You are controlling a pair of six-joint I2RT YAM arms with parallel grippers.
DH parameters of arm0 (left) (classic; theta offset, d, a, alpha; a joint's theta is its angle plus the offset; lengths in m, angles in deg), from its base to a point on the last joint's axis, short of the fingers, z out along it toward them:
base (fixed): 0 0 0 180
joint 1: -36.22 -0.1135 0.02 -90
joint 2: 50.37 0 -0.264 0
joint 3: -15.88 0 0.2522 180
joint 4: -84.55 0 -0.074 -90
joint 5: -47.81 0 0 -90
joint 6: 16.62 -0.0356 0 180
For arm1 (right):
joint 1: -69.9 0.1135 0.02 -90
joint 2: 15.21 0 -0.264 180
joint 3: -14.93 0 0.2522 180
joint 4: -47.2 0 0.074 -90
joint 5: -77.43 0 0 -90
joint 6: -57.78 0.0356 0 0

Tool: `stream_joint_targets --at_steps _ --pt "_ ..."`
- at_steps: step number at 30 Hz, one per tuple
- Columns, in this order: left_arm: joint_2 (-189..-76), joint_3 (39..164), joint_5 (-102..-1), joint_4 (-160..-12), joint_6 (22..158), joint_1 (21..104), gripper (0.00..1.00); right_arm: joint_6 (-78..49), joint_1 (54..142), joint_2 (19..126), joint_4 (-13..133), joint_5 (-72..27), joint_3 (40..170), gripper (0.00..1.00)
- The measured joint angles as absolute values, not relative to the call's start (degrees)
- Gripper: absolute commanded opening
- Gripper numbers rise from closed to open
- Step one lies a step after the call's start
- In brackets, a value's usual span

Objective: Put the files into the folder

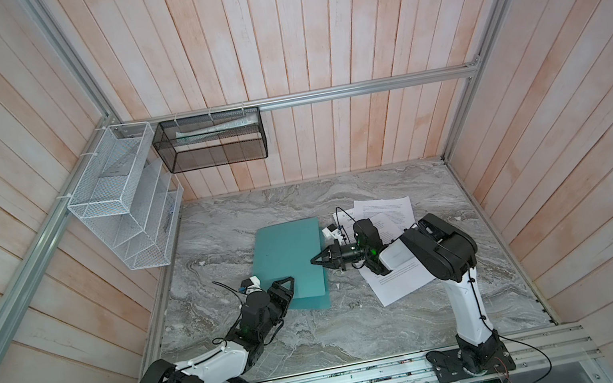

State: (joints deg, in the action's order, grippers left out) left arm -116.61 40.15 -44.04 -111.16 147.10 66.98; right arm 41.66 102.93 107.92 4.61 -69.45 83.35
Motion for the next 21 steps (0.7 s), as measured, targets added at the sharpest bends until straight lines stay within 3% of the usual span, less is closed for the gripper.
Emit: stream_joint_targets --at_steps 10,21 --pt "-107.03 60.38 -42.48 -72.43 130.70 69.89 1.00 34.76 103.17 101.30 18.59 -68.49 86.10 0.00" --pt "-100.76 61.06 -41.92 -57.42 128.54 74.63 1.00 36.11 103.17 100.40 20.54 -66.39 86.78 0.00"
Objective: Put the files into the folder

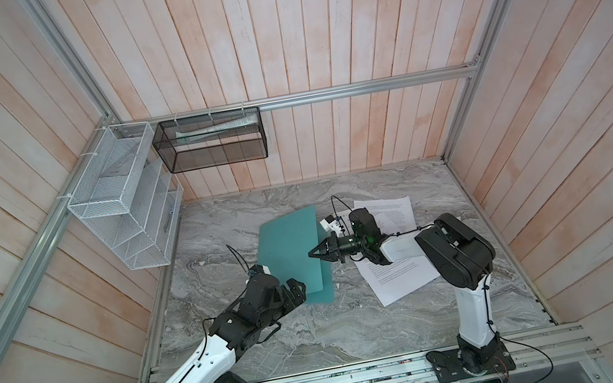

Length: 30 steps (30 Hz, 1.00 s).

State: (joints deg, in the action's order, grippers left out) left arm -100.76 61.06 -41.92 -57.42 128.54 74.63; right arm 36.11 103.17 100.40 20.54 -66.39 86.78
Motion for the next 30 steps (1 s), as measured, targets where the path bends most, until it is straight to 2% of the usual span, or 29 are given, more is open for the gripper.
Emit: stream_joint_targets --at_steps 6,18,25,28,30 --pt "-98.51 63.38 -35.14 -52.26 127.84 79.55 1.00 36.72 103.20 100.40 23.56 -65.52 87.32 0.00" --pt "-124.32 85.56 -12.65 -40.39 123.49 92.66 1.00 31.96 105.12 96.97 37.50 -59.64 92.00 0.00" --pt "-132.45 90.68 -7.86 -39.49 118.22 94.85 0.99 31.52 105.75 95.50 39.36 -58.15 92.37 0.00" --pt "-134.44 91.29 -6.35 -39.38 116.65 94.89 0.97 31.54 106.37 94.78 39.60 -57.58 92.35 0.00" --pt "-135.73 91.77 -5.11 -38.95 115.95 94.89 0.92 31.63 106.63 94.35 39.56 -57.58 92.29 0.00"
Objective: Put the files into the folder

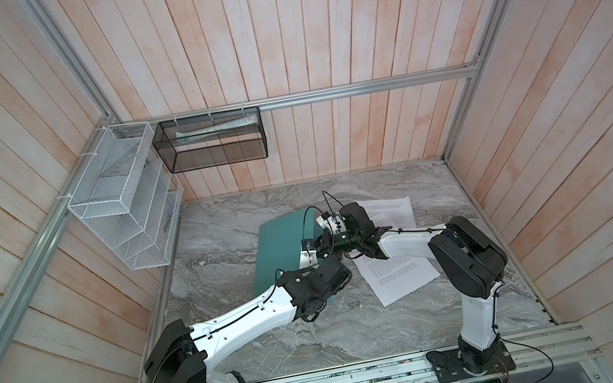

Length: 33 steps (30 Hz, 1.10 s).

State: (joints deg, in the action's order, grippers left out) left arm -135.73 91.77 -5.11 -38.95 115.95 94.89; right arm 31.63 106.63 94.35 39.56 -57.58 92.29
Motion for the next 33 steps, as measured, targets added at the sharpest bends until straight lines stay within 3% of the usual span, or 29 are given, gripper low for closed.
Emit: stream_joint_targets --at_steps 8,13,20,27,29,31,33 --pt "-138.22 92.95 -1.20 -37.46 114.70 94.89 0.69 32.64 106.78 92.97 38.16 -58.00 90.89 0.00" --pt "-138.22 92.86 -0.76 -38.03 114.90 95.00 0.49 33.55 106.89 92.29 36.71 -59.20 90.23 0.00" --pt "-138.09 92.23 -0.26 -38.88 114.88 95.33 0.00 35.19 106.96 91.37 33.41 -61.34 89.01 0.00" --pt "-137.98 92.34 -0.19 -38.60 114.46 95.76 0.00 35.50 106.67 91.15 32.15 -63.00 88.94 0.00" --pt "-137.98 92.93 -0.56 -38.16 114.33 95.74 0.00 35.52 106.17 91.15 31.86 -64.12 88.96 0.15" --pt "-137.81 93.89 -1.20 -37.59 114.27 95.68 0.00 36.02 105.16 91.13 30.44 -66.37 89.01 0.36" --pt "-137.22 94.57 -2.11 -36.80 114.22 95.17 0.00 36.99 103.70 90.87 28.67 -68.05 89.07 0.48"
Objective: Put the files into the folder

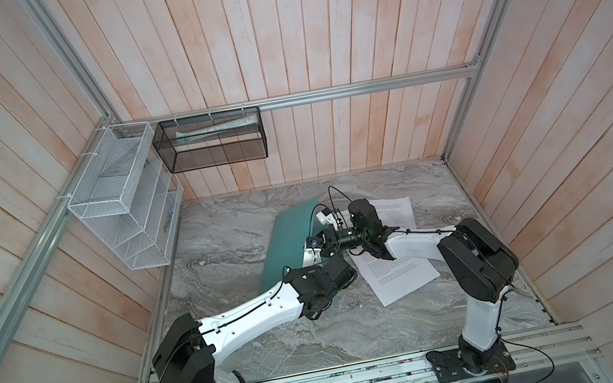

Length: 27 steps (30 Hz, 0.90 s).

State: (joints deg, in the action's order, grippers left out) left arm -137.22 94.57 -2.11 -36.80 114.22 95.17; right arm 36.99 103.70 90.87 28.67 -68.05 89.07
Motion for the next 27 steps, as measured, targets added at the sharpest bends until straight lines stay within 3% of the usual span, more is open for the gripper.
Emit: stream_joint_targets --at_steps 4,8,15,22,27 --pt "-134.75 95.55 -4.98 -35.60 114.16 93.78 0.00 39.11 99.74 89.08 24.41 -70.28 89.05 0.63" --pt "-130.99 95.86 -8.06 -34.75 115.05 91.94 0.00 39.65 95.55 86.06 21.70 -71.02 88.81 0.66" --pt "-126.09 96.19 -14.46 -34.53 114.29 90.37 0.00 39.13 93.01 85.89 20.47 -71.53 86.87 0.62" --pt "-120.06 96.16 -21.39 -34.51 113.46 83.76 0.00 35.19 93.82 91.70 24.30 -70.70 86.87 0.43" --pt "-114.97 94.98 -25.72 -34.71 113.46 79.81 0.00 31.28 97.86 95.37 31.21 -68.27 90.80 0.42"
